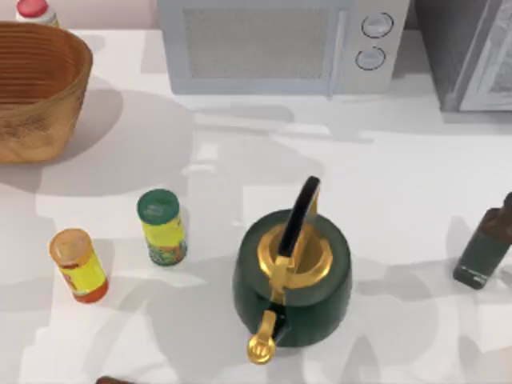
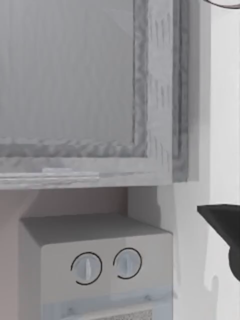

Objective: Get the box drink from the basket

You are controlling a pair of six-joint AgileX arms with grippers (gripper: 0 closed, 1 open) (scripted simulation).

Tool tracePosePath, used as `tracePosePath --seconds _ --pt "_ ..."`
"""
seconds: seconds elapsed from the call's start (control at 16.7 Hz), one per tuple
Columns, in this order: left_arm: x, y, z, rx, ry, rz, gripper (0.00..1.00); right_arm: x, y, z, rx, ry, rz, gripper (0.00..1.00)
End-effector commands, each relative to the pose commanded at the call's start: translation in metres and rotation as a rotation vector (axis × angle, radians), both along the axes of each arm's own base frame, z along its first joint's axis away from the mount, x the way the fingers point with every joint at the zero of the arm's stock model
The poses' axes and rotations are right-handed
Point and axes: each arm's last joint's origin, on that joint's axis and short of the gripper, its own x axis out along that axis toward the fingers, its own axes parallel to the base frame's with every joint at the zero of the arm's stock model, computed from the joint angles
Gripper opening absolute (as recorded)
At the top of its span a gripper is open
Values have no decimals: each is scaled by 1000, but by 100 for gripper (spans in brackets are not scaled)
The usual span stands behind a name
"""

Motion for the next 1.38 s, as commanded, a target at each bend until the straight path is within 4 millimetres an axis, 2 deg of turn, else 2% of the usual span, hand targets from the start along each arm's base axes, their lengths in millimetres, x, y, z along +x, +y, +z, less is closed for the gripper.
tracePosePath --seconds 0.12,0.48,0.66,0.84,1.08,1.2,1.38 --pt "-3 0 14 4 -21 1 0 0 0 0 0 0 0 100" --pt "-5 -1 11 2 -9 3 0 0 0 0 0 0 0 100" --pt "-26 -7 12 -9 20 6 0 0 0 0 0 0 0 100" --pt "-67 -19 24 -11 17 7 0 0 0 0 0 0 0 100" --pt "-148 -38 34 -6 -31 6 0 0 0 0 0 0 0 100" --pt "-192 -46 27 -3 -60 5 0 0 0 0 0 0 0 100" --pt "-245 -54 -4 -1 -88 4 0 0 0 0 0 0 0 100"
